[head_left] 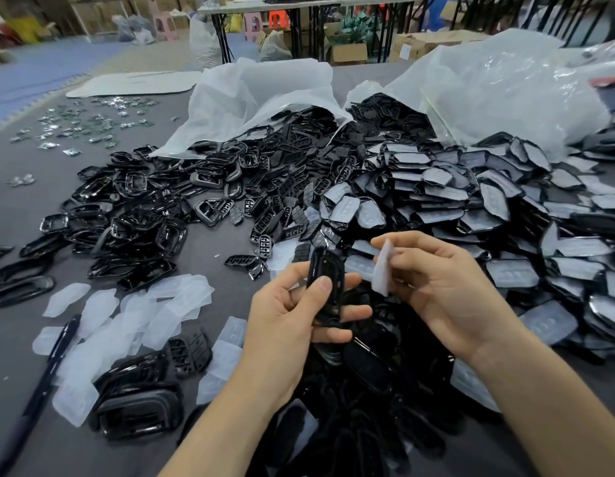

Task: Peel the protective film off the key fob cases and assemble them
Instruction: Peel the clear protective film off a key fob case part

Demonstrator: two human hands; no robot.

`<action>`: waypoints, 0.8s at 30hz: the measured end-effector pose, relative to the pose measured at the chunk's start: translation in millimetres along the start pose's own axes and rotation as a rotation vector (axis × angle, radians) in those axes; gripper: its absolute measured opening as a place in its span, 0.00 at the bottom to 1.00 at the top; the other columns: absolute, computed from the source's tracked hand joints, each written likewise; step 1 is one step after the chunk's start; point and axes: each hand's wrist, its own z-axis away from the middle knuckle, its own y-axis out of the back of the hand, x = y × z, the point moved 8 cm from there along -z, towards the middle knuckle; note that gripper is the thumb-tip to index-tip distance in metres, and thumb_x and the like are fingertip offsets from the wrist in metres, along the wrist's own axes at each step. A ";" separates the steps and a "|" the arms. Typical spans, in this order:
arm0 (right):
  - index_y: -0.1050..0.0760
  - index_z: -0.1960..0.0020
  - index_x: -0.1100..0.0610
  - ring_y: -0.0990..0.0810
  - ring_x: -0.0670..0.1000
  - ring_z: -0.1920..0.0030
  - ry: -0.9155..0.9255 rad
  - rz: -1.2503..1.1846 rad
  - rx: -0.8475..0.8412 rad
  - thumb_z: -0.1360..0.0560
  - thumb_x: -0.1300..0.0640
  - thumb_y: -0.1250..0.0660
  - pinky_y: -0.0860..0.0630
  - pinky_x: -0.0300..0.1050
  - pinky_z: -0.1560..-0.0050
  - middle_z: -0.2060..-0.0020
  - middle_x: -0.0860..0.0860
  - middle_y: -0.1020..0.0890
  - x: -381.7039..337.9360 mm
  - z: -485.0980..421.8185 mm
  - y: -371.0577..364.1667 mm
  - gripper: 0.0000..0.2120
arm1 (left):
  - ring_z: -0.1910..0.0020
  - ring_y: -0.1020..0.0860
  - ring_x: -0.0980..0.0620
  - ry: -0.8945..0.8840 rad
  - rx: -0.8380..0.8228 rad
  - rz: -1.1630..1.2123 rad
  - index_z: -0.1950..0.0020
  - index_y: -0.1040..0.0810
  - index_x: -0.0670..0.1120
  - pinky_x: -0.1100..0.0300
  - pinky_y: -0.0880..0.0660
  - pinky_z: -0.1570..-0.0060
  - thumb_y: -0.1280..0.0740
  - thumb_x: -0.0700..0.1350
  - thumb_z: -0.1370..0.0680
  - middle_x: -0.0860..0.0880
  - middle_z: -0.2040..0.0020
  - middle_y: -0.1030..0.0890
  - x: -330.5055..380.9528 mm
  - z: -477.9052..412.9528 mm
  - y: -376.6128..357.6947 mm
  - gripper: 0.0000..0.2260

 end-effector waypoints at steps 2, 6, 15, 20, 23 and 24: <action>0.20 0.58 0.61 0.19 0.46 0.68 -0.009 -0.050 -0.026 0.27 0.70 0.39 0.22 0.37 0.66 0.68 0.51 0.18 -0.9 0.7 -4.1 0.11 | 0.63 0.15 0.45 -0.003 0.011 -0.007 0.49 0.23 0.41 0.67 0.25 0.77 0.39 0.38 0.21 0.44 0.55 0.14 0.2 -0.2 1.6 0.06; 0.21 0.58 0.60 0.18 0.49 0.66 -0.004 -0.150 -0.155 0.34 0.64 0.35 0.20 0.40 0.63 0.68 0.52 0.19 -6.4 5.8 -16.3 0.07 | 0.64 0.15 0.45 -0.011 0.027 -0.028 0.49 0.22 0.43 0.66 0.24 0.75 0.39 0.37 0.21 0.45 0.57 0.14 0.1 -0.1 2.4 0.06; 0.18 0.59 0.57 0.23 0.51 0.60 0.113 0.218 -0.069 0.27 0.70 0.35 0.24 0.42 0.57 0.63 0.56 0.21 0.7 10.2 -23.9 0.12 | 0.68 0.17 0.51 -0.145 0.065 -0.195 0.50 0.21 0.45 0.62 0.22 0.73 0.38 0.35 0.21 0.45 0.65 0.16 8.4 2.3 3.8 0.08; 0.17 0.60 0.54 0.22 0.48 0.61 0.164 0.313 -0.067 0.28 0.65 0.30 0.24 0.40 0.55 0.65 0.51 0.18 2.7 10.8 -27.9 0.07 | 0.65 0.16 0.51 -0.176 0.070 -0.254 0.49 0.21 0.46 0.62 0.21 0.72 0.38 0.35 0.20 0.45 0.63 0.15 8.1 2.3 5.0 0.09; 0.17 0.61 0.52 0.20 0.45 0.63 0.264 0.363 -0.052 0.28 0.65 0.29 0.23 0.35 0.59 0.65 0.49 0.17 -2.4 13.0 -31.0 0.09 | 0.64 0.16 0.49 -0.191 0.068 -0.271 0.50 0.21 0.48 0.61 0.21 0.71 0.37 0.36 0.20 0.45 0.62 0.15 8.3 2.2 5.8 0.08; 0.17 0.61 0.51 0.20 0.45 0.63 0.292 0.373 -0.043 0.29 0.65 0.29 0.24 0.34 0.60 0.65 0.48 0.16 -4.1 13.9 -31.6 0.09 | 0.64 0.16 0.48 -0.194 0.066 -0.274 0.50 0.21 0.48 0.60 0.21 0.70 0.37 0.36 0.20 0.45 0.62 0.15 8.2 1.8 6.1 0.08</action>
